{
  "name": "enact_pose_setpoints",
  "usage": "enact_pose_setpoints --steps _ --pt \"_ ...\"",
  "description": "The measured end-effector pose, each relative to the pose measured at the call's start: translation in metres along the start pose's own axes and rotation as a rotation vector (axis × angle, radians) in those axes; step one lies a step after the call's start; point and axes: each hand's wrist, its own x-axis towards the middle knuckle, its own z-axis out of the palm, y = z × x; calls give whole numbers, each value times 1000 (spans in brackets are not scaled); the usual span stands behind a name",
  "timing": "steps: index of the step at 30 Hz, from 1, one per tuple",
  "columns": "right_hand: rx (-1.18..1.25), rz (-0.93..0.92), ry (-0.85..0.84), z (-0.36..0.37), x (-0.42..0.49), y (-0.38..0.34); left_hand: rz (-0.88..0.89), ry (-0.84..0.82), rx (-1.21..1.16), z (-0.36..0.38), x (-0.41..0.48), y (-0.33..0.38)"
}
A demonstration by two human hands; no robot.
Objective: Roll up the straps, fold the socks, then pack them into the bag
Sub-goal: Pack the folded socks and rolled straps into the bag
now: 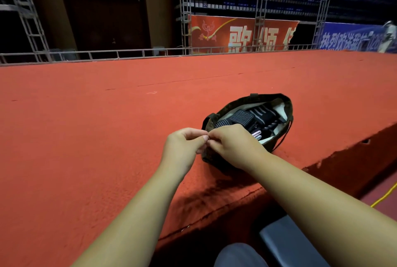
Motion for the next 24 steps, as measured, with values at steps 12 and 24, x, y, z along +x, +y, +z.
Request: enact_pose_setpoints --steps 12,24 --pt "567 467 16 -31 27 1 -50 128 -75 -8 13 9" --pt "298 660 16 -13 57 54 -171 203 -98 -31 26 -16"
